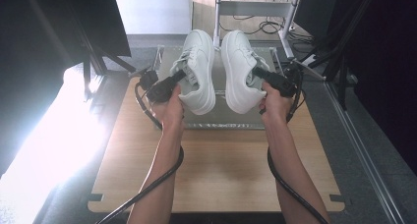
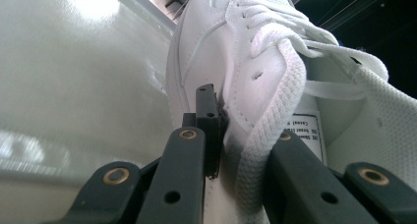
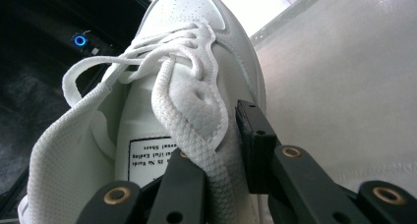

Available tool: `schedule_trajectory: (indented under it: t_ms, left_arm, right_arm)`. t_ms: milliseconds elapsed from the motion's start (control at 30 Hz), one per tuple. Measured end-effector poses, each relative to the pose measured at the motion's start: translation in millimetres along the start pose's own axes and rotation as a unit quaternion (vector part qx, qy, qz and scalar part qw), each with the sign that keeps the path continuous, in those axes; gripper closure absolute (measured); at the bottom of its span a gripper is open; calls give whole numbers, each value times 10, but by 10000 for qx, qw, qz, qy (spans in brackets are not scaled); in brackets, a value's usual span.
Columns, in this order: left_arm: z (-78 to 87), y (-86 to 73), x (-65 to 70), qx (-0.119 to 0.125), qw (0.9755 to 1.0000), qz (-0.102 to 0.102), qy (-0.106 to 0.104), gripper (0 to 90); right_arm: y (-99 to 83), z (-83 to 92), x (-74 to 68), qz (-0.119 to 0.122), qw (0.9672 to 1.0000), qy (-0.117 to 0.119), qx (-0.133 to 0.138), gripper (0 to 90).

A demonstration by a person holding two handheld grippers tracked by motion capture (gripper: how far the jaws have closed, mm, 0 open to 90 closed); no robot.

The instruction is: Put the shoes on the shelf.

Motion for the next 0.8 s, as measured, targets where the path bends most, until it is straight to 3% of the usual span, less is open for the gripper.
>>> schedule_trajectory:
  t_ms: [267,600,767,800]
  left_arm:
    - [-217,147,11,-81,9994,-182,266,835]
    - [-448,198,-43,-188,9976,-269,608,832]
    - [-542,210,-49,-253,9974,-169,653,825]
    - [-552,210,-44,-269,9972,-189,669,822]
  right_arm:
    - [133,-174,57,-48,9997,-236,61,813]
    - [161,-391,116,-97,9991,-422,-2,809]
    - [199,-482,133,-101,9988,-487,-16,802]
    - [207,-496,126,-12,9986,-522,-2,801]
Point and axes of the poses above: each handheld gripper's, and its own axes: z roughly backward along the jaws, y roughly out of its top, x roughly to its right, the point moved 8 cm from there along -z, roughly forward along the jaws, and after that the axes turned 1 degree about -z, right-handed, at the moved point
